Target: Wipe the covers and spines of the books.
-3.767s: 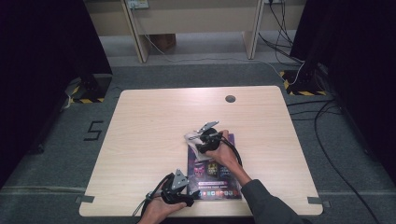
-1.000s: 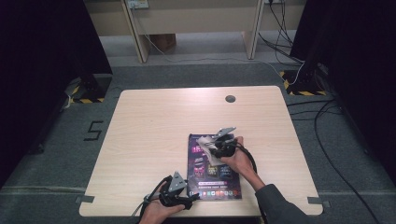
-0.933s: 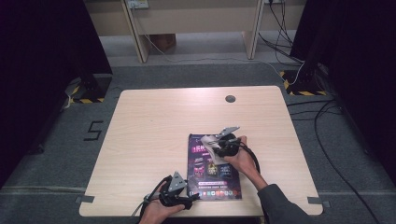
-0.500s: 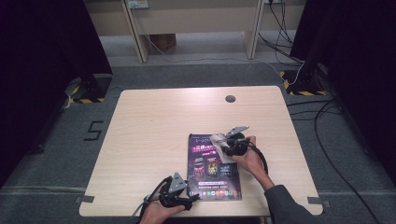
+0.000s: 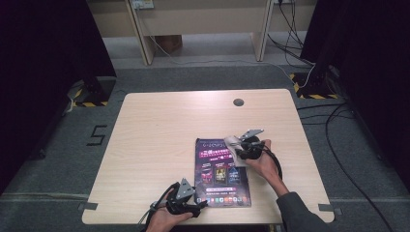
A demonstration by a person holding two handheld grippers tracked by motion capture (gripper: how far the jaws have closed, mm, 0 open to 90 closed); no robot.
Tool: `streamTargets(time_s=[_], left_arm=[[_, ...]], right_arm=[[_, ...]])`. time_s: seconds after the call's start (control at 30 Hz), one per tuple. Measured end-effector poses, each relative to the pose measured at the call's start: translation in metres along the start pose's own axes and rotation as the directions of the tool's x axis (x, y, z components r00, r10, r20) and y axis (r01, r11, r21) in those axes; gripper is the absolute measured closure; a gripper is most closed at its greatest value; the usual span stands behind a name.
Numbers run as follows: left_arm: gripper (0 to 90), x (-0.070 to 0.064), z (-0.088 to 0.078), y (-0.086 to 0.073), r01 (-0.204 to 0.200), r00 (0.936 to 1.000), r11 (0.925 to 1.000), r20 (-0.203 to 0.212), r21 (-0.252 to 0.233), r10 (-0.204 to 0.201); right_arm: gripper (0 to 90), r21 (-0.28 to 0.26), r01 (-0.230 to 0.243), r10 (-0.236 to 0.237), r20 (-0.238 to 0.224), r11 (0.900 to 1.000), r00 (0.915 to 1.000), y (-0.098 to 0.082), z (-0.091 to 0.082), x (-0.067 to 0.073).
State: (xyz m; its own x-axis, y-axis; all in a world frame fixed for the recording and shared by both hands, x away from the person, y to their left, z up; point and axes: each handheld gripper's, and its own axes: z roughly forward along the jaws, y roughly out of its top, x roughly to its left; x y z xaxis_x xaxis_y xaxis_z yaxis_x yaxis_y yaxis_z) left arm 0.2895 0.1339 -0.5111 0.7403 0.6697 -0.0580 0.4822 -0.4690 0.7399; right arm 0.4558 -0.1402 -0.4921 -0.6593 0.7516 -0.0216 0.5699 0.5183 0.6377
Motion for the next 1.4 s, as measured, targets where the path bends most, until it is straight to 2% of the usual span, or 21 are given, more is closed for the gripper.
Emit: streamTargets(time_s=[0.07,0.23,0.33,0.43,0.6,0.73,0.83,0.9,0.97,1.03,1.13,1.2,1.27,1.4], left_arm=[[33.7,0.0,0.001,0.001,0.0,1.0,1.0,-0.001,0.001,0.0],[33.7,-0.001,0.002,0.002,0.011,0.9999,0.9999,-0.01,0.0,-0.011],[33.7,-0.001,0.002,0.002,0.016,0.9998,0.9999,-0.015,-0.001,-0.016],[33.6,-0.002,0.003,0.002,0.021,0.9996,0.9998,-0.017,-0.003,-0.021],[33.7,-0.003,0.006,0.003,0.026,0.9994,0.9996,-0.021,-0.012,-0.026],[33.8,-0.005,0.009,0.005,0.03,0.9992,0.9994,-0.026,-0.017,-0.031],[33.8,-0.005,0.01,0.006,0.034,0.9991,0.9992,-0.026,-0.021,-0.034],[33.8,-0.005,0.01,0.006,0.033,0.9991,0.9993,-0.026,-0.02,-0.034],[33.8,-0.004,0.009,0.006,0.031,0.9993,0.9994,-0.023,-0.018,-0.031],[34.2,-0.004,0.009,0.006,0.025,0.9994,0.9995,-0.024,-0.019,-0.025],[34.1,-0.003,0.008,0.005,0.015,0.9997,0.9997,-0.017,-0.021,-0.016],[34.2,-0.003,0.007,0.004,0.026,0.9996,0.9993,-0.01,-0.028,-0.027],[34.2,-0.003,0.003,0.003,0.017,0.9998,0.9994,-0.01,-0.031,-0.018],[34.3,-0.003,-0.006,0.0,0.024,0.9997,0.9992,-0.005,-0.033,-0.024]], right_arm=[[74.5,-0.004,-0.007,0.007,0.005,1.0,1.0,-0.001,0.0,-0.004],[75.1,-0.002,-0.002,0.002,0.003,1.0,1.0,-0.002,-0.001,-0.001],[75.1,-0.007,0.008,-0.008,-0.051,1.0,0.9986,-0.004,-0.002,0.01],[75.2,-0.009,0.056,-0.057,-0.077,0.998,0.9954,-0.005,-0.003,0.025],[74.5,-0.018,0.049,-0.05,-0.078,0.999,0.9957,-0.006,-0.003,0.022],[74.5,-0.019,0.054,-0.055,-0.052,0.998,0.9972,-0.004,-0.001,0.019],[74.4,-0.016,0.034,-0.035,-0.046,0.999,0.9983,-0.002,0.001,0.017],[74.8,-0.012,0.039,-0.039,-0.038,0.999,0.9985,-0.002,0.0,0.018],[75.0,-0.01,0.045,-0.045,-0.035,0.999,0.9984,-0.001,0.001,0.022],[74.9,-0.017,0.047,-0.048,-0.056,0.999,0.9972,0.001,0.003,0.028],[74.9,-0.022,0.086,-0.088,-0.076,0.996,0.9932,0.005,0.007,0.042],[74.8,-0.023,0.106,-0.107,-0.094,0.994,0.9898,0.008,0.008,0.051],[74.3,-0.023,0.12,-0.122,-0.091,0.992,0.9883,0.009,0.009,0.056],[72.3,-0.018,0.099,-0.1,-0.088,0.995,0.9911,0.013,0.012,0.054]])
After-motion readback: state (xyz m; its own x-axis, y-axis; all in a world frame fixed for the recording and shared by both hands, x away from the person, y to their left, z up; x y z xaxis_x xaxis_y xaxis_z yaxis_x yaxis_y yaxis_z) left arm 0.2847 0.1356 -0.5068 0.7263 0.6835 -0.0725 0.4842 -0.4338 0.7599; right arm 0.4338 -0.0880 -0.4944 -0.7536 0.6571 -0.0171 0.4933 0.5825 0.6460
